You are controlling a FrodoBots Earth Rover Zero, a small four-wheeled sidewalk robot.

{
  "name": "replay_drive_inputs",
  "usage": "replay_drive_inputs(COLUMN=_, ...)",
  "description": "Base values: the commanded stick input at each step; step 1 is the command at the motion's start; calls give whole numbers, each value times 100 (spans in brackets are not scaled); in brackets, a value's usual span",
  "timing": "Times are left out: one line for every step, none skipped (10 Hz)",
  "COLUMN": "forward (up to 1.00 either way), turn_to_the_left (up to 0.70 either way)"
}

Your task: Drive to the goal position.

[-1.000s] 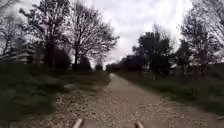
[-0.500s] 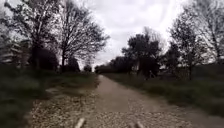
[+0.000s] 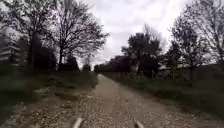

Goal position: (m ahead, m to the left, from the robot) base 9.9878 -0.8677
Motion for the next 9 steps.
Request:
replay_drive_inputs(forward=67, turn_to_the_left=0)
replay_drive_inputs(forward=67, turn_to_the_left=0)
replay_drive_inputs(forward=68, turn_to_the_left=0)
replay_drive_inputs(forward=69, turn_to_the_left=0)
replay_drive_inputs(forward=69, turn_to_the_left=0)
replay_drive_inputs(forward=69, turn_to_the_left=0)
replay_drive_inputs(forward=69, turn_to_the_left=0)
replay_drive_inputs(forward=69, turn_to_the_left=0)
replay_drive_inputs(forward=69, turn_to_the_left=0)
